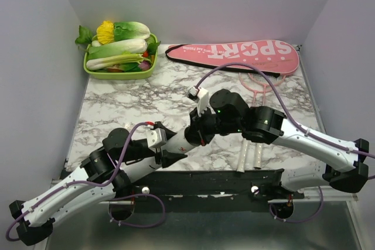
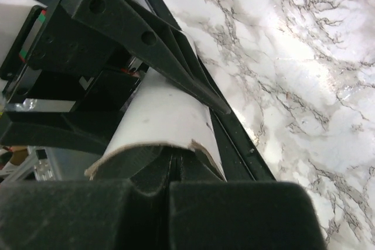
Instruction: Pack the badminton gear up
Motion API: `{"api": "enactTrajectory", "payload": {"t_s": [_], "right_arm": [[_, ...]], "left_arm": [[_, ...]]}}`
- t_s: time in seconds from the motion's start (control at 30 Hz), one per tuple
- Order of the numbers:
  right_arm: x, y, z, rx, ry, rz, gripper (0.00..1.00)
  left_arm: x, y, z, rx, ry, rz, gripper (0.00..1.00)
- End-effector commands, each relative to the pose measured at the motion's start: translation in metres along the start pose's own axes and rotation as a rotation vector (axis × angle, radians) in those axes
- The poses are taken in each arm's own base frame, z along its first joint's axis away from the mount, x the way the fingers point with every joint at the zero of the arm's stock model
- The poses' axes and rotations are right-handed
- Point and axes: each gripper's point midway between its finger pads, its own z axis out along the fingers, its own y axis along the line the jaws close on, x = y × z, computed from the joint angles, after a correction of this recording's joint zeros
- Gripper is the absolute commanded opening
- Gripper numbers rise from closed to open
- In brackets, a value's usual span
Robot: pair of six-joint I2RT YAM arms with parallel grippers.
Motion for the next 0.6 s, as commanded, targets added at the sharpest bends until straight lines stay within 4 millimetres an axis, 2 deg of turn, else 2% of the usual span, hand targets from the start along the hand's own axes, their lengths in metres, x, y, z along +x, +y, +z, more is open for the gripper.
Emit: {"api": "enactTrajectory", "payload": {"t_s": [0.0,0.1,0.13,0.27,0.4,0.43,0.5,0.57], "right_arm": [[0.018,-0.011,0.017,0.09,0.08,-0.01,0.01],[0.02,-0.013,0.02,0.107,0.099,-0.009,0.04],[0.019,-0.013,0.019,0.114,0.095,-0.008,0.15],[0.007,-0.016,0.004,0.148,0.035,-0.007,0.35],[-0.009,-0.017,-0.02,0.186,-0.035,-0.012,0.42],[-0.017,-0.022,-0.027,0.224,-0.073,-0.013,0.45],[-0.021,-0.033,-0.037,0.284,-0.098,-0.011,0.48],[-0.029,-0.051,-0.05,0.363,-0.138,0.002,0.49]], "left_arm": [[-0.022,-0.003,-0.001,0.014,-0.082,0.026,0.0],[-0.023,-0.003,-0.002,0.011,-0.087,0.029,0.0],[-0.023,-0.003,-0.002,0.011,-0.089,0.029,0.0],[-0.024,-0.003,-0.003,0.009,-0.09,0.028,0.0],[-0.024,-0.003,-0.003,0.008,-0.092,0.029,0.0],[-0.022,-0.003,-0.003,0.009,-0.086,0.028,0.0],[-0.022,-0.003,-0.002,0.012,-0.083,0.027,0.0],[-0.02,-0.002,-0.001,0.009,-0.075,0.023,0.0]]}}
